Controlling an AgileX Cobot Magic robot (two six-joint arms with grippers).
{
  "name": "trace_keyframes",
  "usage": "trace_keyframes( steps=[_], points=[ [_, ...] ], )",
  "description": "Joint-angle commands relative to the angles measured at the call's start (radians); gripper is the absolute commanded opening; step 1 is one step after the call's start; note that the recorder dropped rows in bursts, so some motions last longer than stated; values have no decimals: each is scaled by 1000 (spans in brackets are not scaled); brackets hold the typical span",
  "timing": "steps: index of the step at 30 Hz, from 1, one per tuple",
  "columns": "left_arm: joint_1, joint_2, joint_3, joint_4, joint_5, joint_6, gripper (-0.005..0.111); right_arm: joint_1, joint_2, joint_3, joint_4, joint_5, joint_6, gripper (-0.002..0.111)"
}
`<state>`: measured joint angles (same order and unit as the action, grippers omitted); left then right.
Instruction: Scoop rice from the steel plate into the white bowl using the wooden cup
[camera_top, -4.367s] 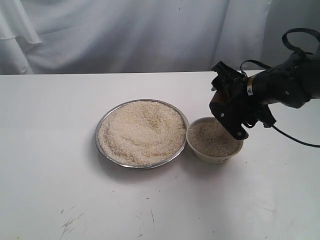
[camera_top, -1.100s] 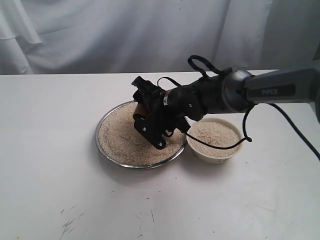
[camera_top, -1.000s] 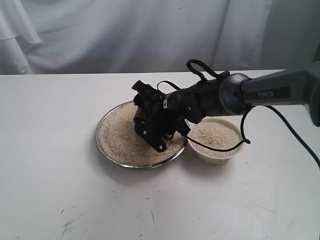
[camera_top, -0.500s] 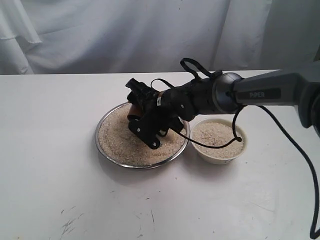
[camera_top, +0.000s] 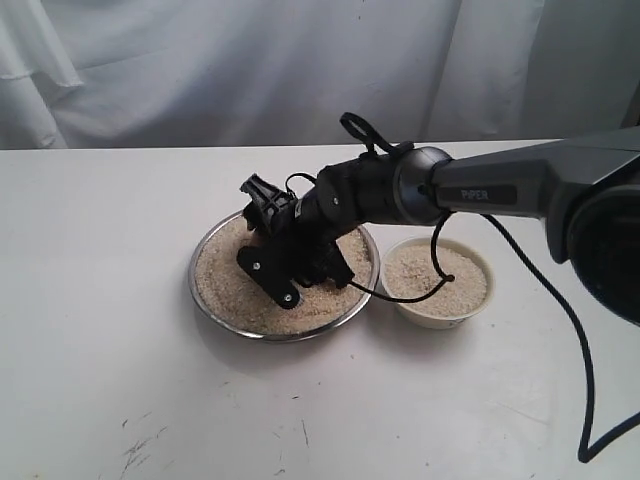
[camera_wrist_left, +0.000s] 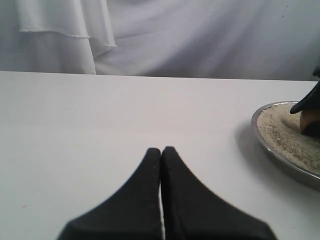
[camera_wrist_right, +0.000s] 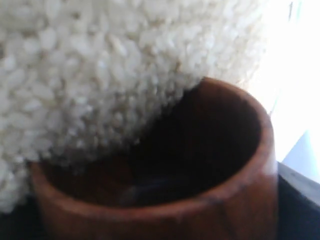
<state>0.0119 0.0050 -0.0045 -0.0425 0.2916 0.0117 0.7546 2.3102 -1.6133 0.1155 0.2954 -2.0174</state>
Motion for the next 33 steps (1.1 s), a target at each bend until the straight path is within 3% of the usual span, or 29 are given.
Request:
trace_keyframes(
  steps=[1,12,21,27,30,33],
  points=[
    [-2,-5,5,-1,-6,-3,0,13,-3,-39,225,180,-64,0],
    [-2,-5,5,-1,-6,-3,0,-42,7,-122,464,322,-76,0],
    [-2,-5,5,-1,-6,-3,0,-219,5,-185,844,564,-78,0],
    [-2,-5,5,-1,-6,-3,0,-235,-100,-221,655,630,67,0],
    [-2,-5,5,-1,-6,-3,0,-283,-166,-215,634,752,121,0],
    [-2,-5,5,-1,-6,-3,0,-321,-208,-213,511,755,170,0]
  ],
)
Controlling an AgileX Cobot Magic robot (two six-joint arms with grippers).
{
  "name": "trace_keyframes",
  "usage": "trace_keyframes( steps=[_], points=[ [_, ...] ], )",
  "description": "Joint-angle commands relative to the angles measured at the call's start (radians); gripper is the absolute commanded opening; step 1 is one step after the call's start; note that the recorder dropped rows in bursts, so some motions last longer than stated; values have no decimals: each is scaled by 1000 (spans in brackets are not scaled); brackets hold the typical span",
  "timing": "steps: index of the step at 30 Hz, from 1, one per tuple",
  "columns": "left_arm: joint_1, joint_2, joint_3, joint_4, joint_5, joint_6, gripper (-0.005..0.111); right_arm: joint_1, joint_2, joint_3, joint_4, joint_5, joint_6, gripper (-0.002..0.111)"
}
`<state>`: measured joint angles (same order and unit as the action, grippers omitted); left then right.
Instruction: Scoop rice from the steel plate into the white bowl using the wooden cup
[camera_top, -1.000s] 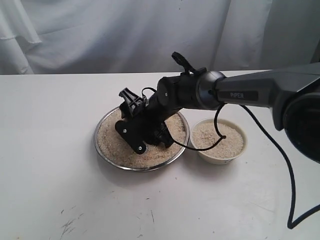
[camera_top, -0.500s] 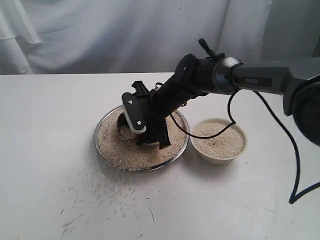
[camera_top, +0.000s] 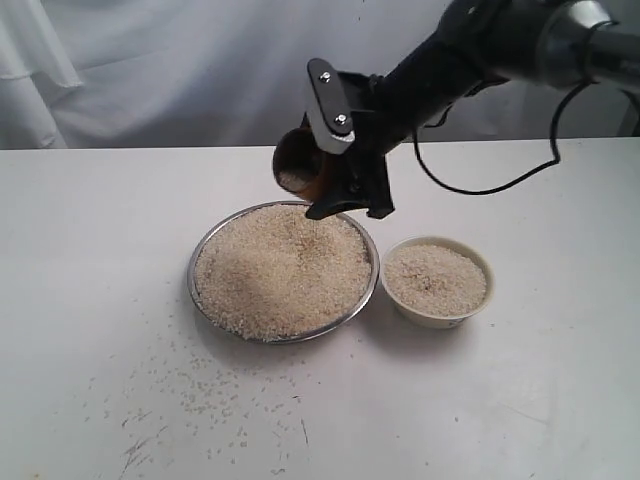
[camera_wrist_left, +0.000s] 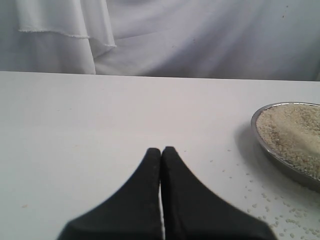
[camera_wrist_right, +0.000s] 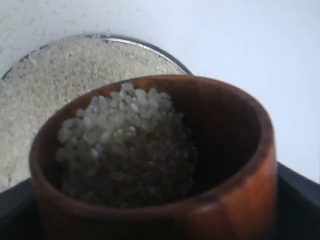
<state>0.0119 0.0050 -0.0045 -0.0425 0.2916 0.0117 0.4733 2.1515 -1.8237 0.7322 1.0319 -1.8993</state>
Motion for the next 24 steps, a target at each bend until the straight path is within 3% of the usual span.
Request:
trace_keyframes(
  steps=[1,8,16,24],
  points=[
    [-2,-5,5,-1,-6,-3,0,-47,-60,7,-149,13,63,0],
    [-2,-5,5,-1,-6,-3,0,-86,-120,127,-335,-49,79,0],
    [-2,-5,5,-1,-6,-3,0,-100,-160,293,-502,-249,85,0],
    [-2,-5,5,-1,-6,-3,0,-100,-162,362,-671,-329,105,0]
  ],
)
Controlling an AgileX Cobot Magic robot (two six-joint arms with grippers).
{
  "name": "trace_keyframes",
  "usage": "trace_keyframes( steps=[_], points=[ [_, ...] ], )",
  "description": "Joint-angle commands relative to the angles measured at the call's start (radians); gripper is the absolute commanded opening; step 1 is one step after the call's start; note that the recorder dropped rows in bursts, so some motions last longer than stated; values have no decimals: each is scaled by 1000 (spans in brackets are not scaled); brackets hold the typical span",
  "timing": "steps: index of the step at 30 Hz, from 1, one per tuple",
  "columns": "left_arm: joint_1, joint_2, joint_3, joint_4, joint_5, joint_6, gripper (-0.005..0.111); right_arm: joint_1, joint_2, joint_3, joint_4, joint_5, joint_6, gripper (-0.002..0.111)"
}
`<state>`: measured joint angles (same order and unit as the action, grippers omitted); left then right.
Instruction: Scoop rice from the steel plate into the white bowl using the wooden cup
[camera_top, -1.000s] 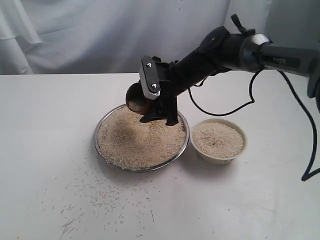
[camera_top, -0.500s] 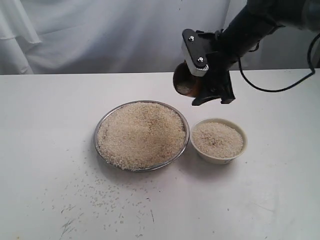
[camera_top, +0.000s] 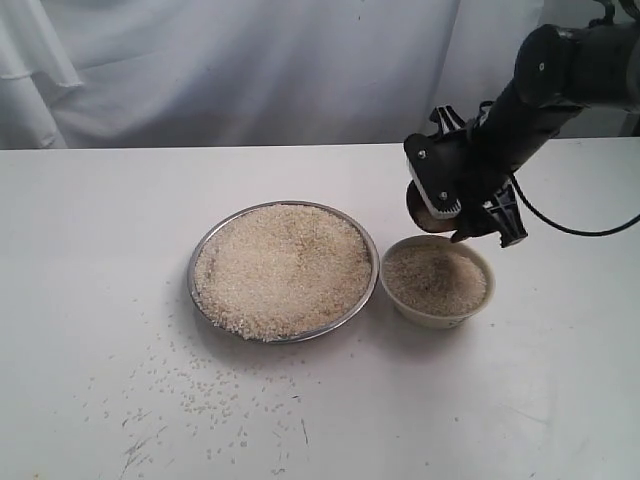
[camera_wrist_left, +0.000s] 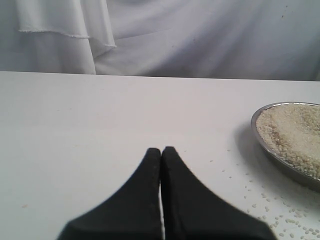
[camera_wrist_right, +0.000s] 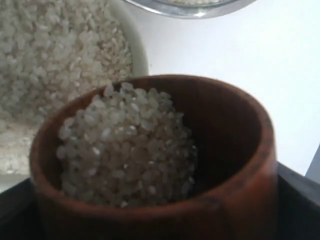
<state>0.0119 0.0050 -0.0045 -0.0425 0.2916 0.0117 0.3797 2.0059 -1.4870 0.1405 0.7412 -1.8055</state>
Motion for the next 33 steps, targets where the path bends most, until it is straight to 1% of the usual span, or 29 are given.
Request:
trace_keyframes(
  steps=[1,5,11,17,22,25,33],
  points=[
    [-2,-5,5,-1,-6,-3,0,-6,-17,24,-95,-38,13,0],
    [-2,-5,5,-1,-6,-3,0,-6,-26,24,-167,-32,48,0],
    [-2,-5,5,-1,-6,-3,0,15,-77,26,-259,-23,46,0],
    [-2,-5,5,-1,-6,-3,0,39,-107,75,-296,-31,34,0],
    [-2,-5,5,-1,-6,-3,0,69,-112,130,-418,-75,69,0],
    [-2,-5,5,-1,-6,-3,0,90,-112,144,-447,-106,82,0],
    [-2,-5,5,-1,-6,-3,0,126,-112,146,-552,-113,121,0]
  ],
)
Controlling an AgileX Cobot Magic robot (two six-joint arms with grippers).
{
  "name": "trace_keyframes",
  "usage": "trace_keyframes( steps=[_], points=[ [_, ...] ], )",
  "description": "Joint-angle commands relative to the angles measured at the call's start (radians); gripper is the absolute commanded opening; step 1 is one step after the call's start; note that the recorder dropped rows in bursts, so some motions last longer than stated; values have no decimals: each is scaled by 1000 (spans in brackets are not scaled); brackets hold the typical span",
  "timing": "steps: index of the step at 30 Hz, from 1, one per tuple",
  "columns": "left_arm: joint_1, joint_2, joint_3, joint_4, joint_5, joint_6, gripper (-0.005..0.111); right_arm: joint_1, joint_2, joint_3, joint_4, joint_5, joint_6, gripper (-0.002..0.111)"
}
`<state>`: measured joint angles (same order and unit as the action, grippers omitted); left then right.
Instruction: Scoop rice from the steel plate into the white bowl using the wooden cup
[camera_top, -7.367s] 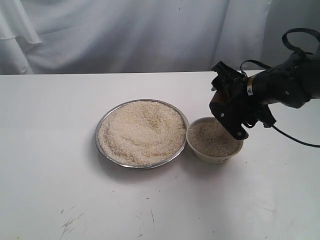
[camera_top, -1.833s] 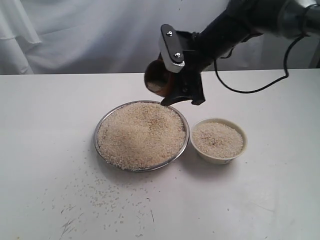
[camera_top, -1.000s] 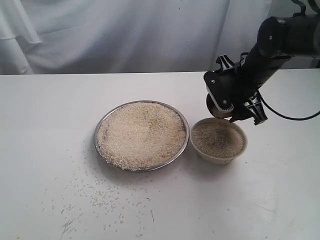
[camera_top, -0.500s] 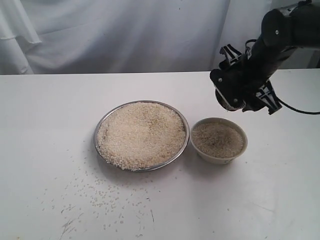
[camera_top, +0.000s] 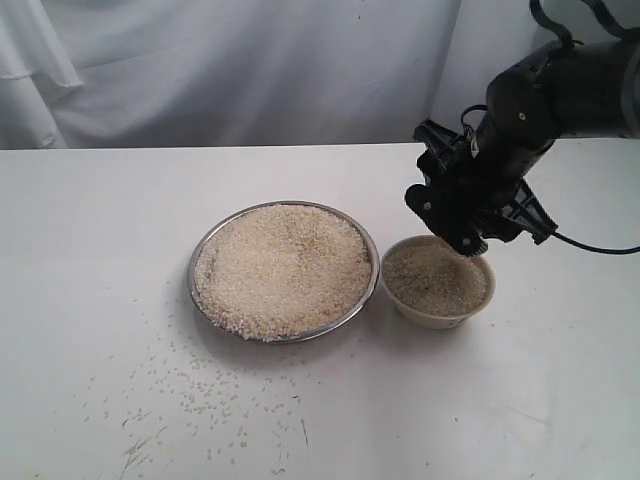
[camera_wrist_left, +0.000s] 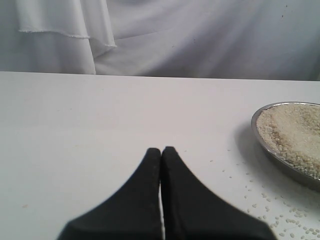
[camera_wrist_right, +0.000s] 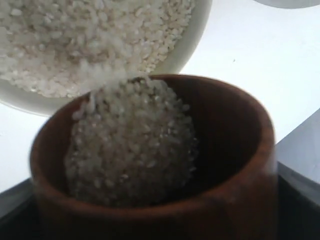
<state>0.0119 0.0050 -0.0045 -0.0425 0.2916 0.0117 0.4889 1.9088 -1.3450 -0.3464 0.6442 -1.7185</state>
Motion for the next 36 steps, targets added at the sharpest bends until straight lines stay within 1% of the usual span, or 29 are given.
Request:
trace_keyframes(
  steps=[1,8,16,31,36],
  points=[
    [-2,-5,5,-1,-6,-3,0,20,-15,4,-81,-16,39,0],
    [-2,-5,5,-1,-6,-3,0,66,-15,4,-222,-7,88,0],
    [-2,-5,5,-1,-6,-3,0,108,-15,4,-319,24,138,0],
    [-2,-5,5,-1,-6,-3,0,110,-15,4,-437,54,164,0],
    [-2,-5,5,-1,-6,-3,0,110,-15,4,-447,67,164,0]
  ],
)
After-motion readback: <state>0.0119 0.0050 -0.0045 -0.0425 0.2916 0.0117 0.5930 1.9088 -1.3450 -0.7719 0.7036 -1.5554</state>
